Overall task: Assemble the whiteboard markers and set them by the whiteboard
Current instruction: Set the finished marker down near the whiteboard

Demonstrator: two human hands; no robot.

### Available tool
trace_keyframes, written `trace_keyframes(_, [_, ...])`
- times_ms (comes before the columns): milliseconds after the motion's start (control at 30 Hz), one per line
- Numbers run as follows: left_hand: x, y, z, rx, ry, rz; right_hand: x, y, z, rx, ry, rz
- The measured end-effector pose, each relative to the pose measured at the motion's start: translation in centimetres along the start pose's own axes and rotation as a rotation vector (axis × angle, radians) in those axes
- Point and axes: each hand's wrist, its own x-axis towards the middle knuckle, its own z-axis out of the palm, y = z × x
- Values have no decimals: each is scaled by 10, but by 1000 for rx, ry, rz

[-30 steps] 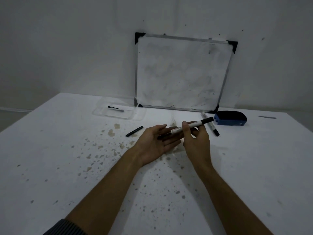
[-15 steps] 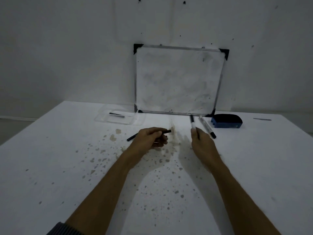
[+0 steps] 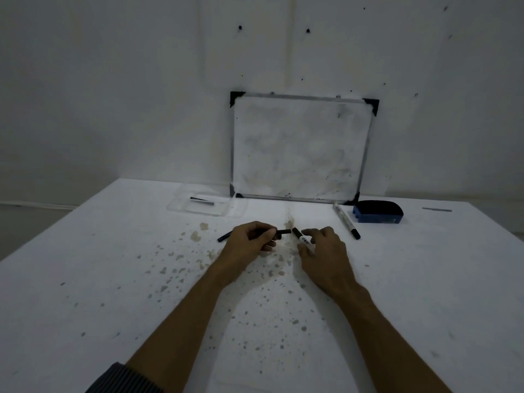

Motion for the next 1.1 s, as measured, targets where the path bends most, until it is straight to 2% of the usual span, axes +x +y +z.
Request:
trace_keyframes(100, [-5,15,-10,-66,29,-17,-4,-14,3,9,-1,-66])
trace_keyframes(200, [-9,33,-36,-16,69,12,-9,-32,11,-88,16,-153])
trace_keyframes(267, [-13,41,-60,124,62,26,-5,-47,17,-95,2,-223])
trace_keyframes(367, [-14,46,-100,454,98,45,6,-71,32,-7,-111,-286])
trace_keyframes(533, [11,56,-156,737,167,69,44,-107,68,10,-301,-245])
trace_keyframes(667, [63,66,-186,865,192,106,59,-115,92,-32,-202,-180])
trace_keyframes(767, [108,68,-197,972,127,74,62,-105,104,59,-174,-144])
trace_keyframes(933, [159,53,-190,1103,-115,-40,73,-98,111,198,-116,-69])
trace_keyframes(1100, [180,32,-173,1150,-174,-96,75,-95,114,240,-88,-93])
